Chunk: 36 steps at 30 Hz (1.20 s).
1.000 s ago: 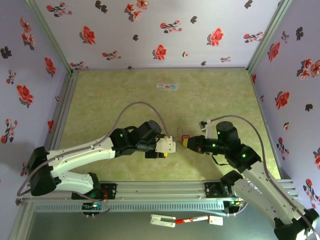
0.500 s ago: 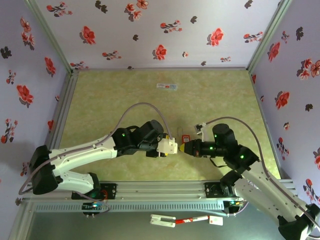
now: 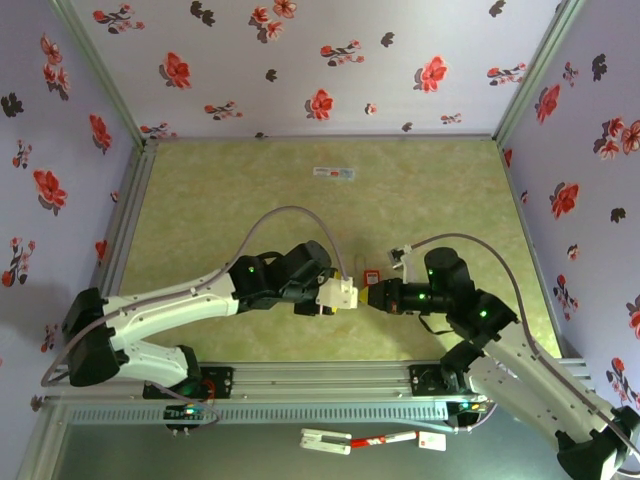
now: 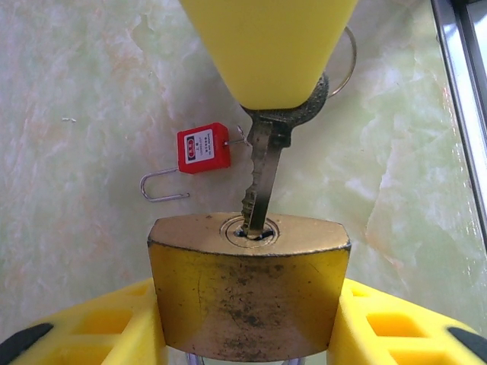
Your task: Unlock with the key
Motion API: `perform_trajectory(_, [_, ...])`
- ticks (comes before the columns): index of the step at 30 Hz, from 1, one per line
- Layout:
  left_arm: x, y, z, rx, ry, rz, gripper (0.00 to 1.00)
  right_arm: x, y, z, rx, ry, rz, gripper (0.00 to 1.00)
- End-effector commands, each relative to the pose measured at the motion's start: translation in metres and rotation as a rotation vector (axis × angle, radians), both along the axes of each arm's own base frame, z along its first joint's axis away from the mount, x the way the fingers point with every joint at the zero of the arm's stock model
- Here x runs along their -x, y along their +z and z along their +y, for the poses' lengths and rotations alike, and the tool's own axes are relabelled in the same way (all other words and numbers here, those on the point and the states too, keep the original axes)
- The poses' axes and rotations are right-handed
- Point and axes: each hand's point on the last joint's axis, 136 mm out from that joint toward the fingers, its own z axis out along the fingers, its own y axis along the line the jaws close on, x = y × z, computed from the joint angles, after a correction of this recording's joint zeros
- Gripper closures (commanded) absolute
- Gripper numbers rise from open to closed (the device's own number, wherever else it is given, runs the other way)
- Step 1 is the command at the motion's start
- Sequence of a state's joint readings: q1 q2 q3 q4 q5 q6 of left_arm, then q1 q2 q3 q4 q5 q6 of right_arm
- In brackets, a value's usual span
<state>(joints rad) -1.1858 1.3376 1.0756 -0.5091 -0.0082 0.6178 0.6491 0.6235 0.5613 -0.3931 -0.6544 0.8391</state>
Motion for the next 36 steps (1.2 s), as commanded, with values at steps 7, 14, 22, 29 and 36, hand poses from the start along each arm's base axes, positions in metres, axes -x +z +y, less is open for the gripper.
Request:
perform_trajectory(7, [0.001,0.027,-0.016,0.071,-0.025,-0.027,0.79,0.002,-0.007,0.002,0.015,0.019,-0.009,1.00])
perform_trajectory(14, [0.006,0.031,-0.022,0.063,-0.044,0.018,0.79,0.008,-0.014,0.004,0.068,0.074,-0.033,1.00])
perform_trajectory(22, [0.010,0.040,-0.036,0.100,-0.053,0.056,0.81,0.002,-0.022,0.003,0.117,0.072,-0.073,1.00])
perform_trajectory(29, [0.016,0.048,-0.047,0.147,-0.065,0.058,0.85,-0.005,-0.024,0.007,0.115,0.060,-0.087,1.00])
perform_trajectory(36, [0.024,0.059,-0.057,0.209,-0.087,0.071,0.87,-0.007,-0.028,0.012,0.080,0.063,-0.081,1.00])
